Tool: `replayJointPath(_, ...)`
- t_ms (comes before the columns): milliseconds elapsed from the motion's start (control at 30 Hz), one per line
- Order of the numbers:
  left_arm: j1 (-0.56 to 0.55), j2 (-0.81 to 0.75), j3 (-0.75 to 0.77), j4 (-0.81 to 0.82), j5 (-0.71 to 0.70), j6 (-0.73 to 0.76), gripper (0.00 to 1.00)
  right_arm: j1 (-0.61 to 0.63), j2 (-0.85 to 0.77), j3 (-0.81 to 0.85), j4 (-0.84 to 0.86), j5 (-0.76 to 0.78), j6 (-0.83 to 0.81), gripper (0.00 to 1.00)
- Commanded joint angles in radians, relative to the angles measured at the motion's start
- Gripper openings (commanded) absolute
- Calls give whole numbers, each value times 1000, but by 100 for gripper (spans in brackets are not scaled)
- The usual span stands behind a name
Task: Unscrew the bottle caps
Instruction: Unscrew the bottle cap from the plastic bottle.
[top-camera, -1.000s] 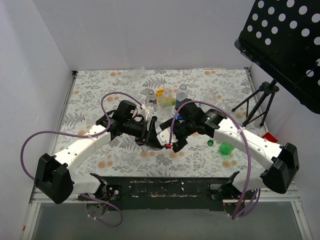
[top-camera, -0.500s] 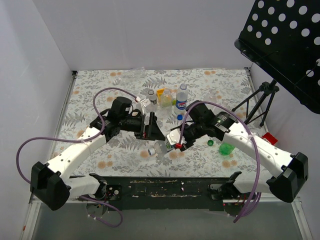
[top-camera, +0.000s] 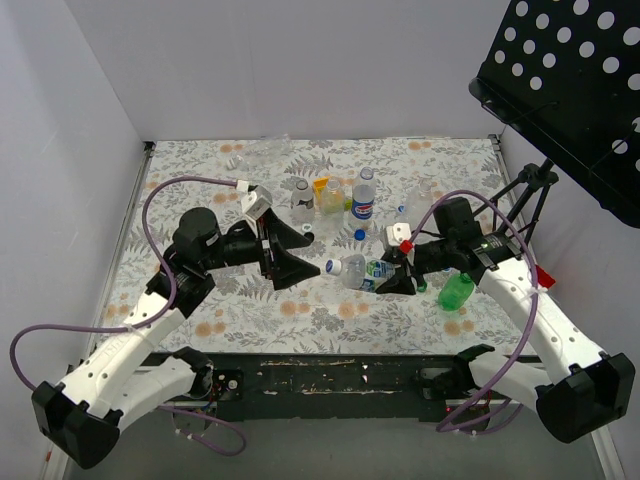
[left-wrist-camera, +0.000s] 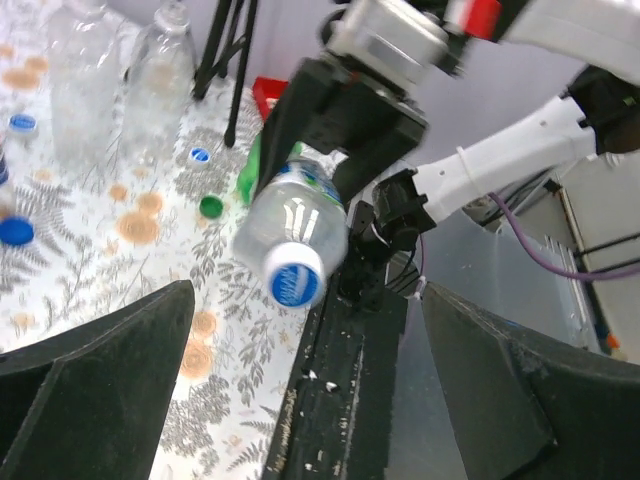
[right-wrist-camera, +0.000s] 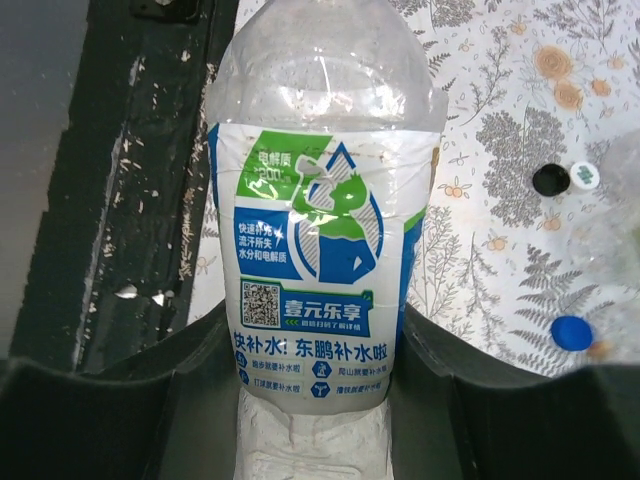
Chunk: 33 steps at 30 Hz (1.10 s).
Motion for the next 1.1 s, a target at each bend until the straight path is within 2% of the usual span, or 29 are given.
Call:
replayJointPath(0,2,0,-34,233,107,112,98,-74,-27,-31,103,-168,182,15)
replayJointPath(133,-1,93,-32,284,189,60,90,-99,-7,-25,120,-209,213,15)
replayJointPath(300,-26,123,-80,400,179,21,86,-102,13,-27,135,-208,228,15)
replayJointPath(567,-50,198,-57,428,163,21,75,-102,28,-39,152,-205,236,15)
replayJointPath(733,-56,235,-39,427,167,20,57,-102,33,-38,157,-197,240,15)
replayJointPath(1067,-63,227,-38,428,119,17,56,-102,30,-53,163,-178,243,15)
